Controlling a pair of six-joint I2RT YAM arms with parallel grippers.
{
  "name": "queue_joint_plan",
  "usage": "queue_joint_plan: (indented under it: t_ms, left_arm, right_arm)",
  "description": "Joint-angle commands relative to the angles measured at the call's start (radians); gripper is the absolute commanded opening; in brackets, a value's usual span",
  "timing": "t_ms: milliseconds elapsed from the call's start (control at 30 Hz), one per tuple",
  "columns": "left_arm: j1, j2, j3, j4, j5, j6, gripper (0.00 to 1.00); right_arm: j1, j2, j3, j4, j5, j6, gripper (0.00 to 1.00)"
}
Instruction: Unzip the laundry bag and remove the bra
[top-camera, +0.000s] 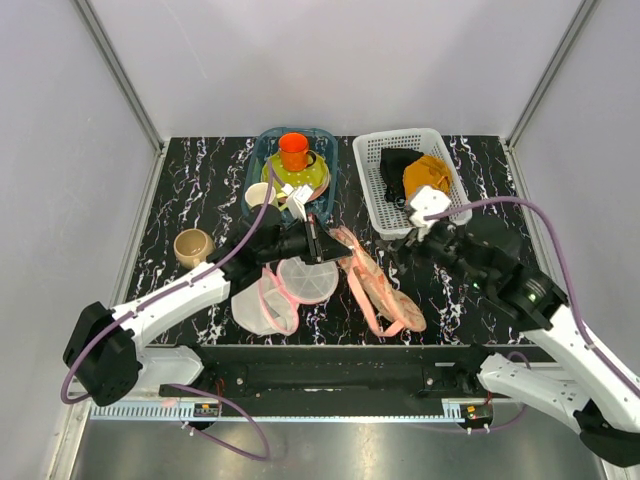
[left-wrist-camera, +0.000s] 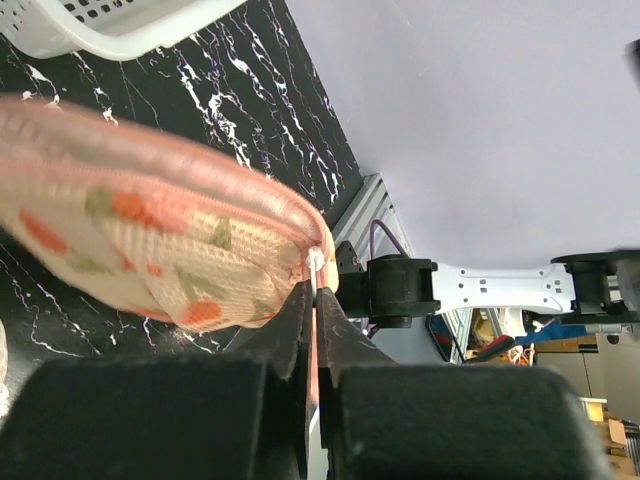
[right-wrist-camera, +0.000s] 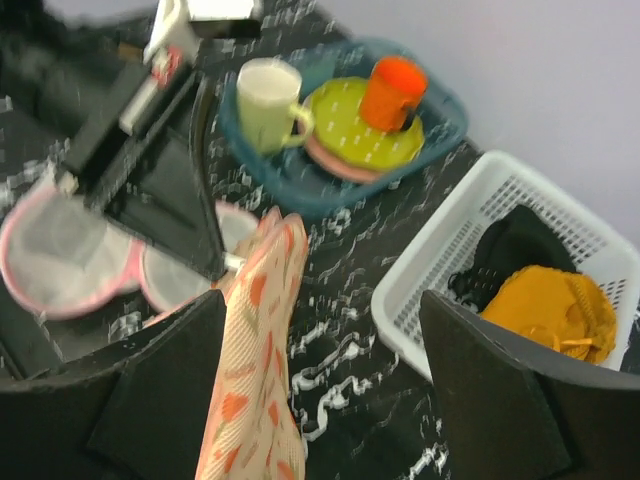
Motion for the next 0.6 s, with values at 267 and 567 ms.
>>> queue_joint_plan:
  t_ms: [267,567]
  left_arm:
    - [-0.001,-0.072,0.044,0.054,-0.031,0.012,0.0]
    - [-0.003,-0.079,0.039,0.059,-0.037,0.007,0.0]
  right_arm:
    - [-0.001,0.279,0.208,-0.147,0.098,0.287,0.85]
    - [0.0,0.374,0.246,-0.08,0.098,0.668,0.84]
